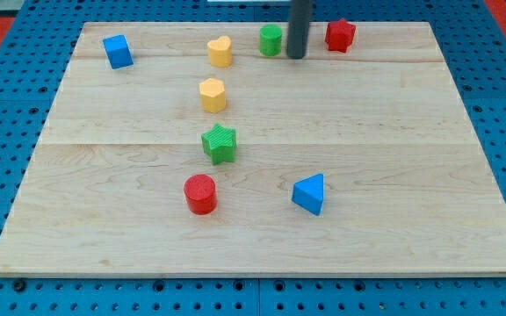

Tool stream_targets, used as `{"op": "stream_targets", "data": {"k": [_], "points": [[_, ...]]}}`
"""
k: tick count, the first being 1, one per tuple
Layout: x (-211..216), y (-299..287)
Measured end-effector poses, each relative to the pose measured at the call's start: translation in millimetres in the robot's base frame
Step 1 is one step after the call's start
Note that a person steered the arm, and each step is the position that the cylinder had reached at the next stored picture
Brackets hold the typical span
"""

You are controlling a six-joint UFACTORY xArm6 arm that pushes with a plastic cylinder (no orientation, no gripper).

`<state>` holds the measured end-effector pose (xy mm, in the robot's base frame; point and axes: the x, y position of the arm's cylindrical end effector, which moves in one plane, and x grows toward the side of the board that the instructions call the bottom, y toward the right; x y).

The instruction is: Move green star diagonal to the hexagon

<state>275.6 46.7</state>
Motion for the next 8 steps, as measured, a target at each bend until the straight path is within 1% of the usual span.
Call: {"op": "stream_targets", "data": {"k": [1, 2, 3, 5, 7, 8], "points": [[10, -23], [7, -60], [7, -67], [7, -50], [15, -50], [54, -50]]}}
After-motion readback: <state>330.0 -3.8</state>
